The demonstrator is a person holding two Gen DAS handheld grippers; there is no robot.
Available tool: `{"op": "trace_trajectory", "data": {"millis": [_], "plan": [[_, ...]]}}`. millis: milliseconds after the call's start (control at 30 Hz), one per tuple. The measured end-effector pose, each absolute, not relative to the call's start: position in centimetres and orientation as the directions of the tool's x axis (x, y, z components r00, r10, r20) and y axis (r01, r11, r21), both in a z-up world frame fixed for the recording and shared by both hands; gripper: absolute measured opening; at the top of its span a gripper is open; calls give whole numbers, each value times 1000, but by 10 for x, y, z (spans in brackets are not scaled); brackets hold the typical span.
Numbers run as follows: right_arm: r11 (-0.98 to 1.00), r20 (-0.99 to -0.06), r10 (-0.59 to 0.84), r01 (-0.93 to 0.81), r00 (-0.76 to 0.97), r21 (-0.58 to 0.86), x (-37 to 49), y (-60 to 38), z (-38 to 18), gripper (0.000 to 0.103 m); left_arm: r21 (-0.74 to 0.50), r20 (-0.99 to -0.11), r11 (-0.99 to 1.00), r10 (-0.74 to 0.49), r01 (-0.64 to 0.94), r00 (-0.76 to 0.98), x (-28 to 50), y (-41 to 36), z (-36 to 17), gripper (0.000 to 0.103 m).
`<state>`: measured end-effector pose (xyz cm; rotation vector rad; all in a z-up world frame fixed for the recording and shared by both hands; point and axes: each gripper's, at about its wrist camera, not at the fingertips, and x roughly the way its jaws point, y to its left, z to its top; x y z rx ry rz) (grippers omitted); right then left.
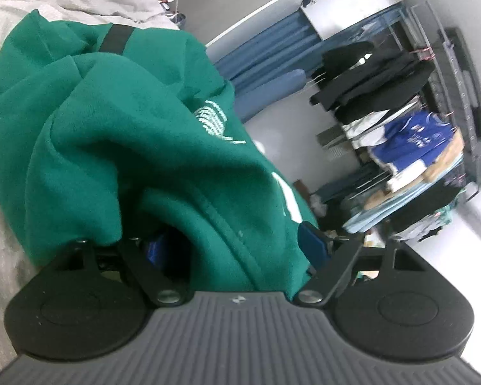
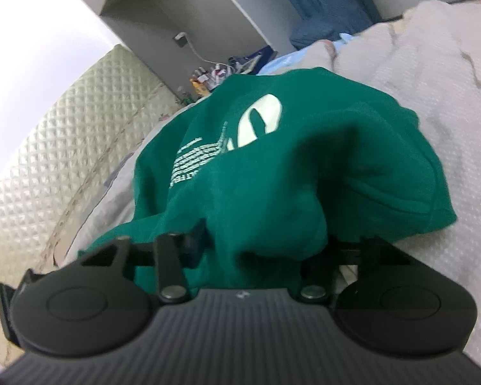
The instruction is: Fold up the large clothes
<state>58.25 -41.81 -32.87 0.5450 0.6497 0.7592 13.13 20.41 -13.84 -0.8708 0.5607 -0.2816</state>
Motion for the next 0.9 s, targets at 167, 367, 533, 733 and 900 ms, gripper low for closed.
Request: {"op": "trace_trajectory", "data": {"millis": [167,367,533,733,900], "plan": [[579,-266,794,-546,547,605,566,-417,-310,26,-751,-325,660,-407,28,854,124,207,-131,20],[536,-128,813,-644,568,547,534,-430,-287,20,-739,-180,666,-347,106,921,81,209,-102,7],[488,-16,826,-701,563,520,497,-450,-267,16,-695,-92,695,-340,184,936,37,198,-72,7],[416,95,848,-765,522,492,456,-466,-235,15,-603,-60,774,-283,192,957,-26,180,-34,6],[375,165,850,-794,501,479,432,-480,-189,15,-604,20,761,-282,236,959,-63,187,10,6]]}}
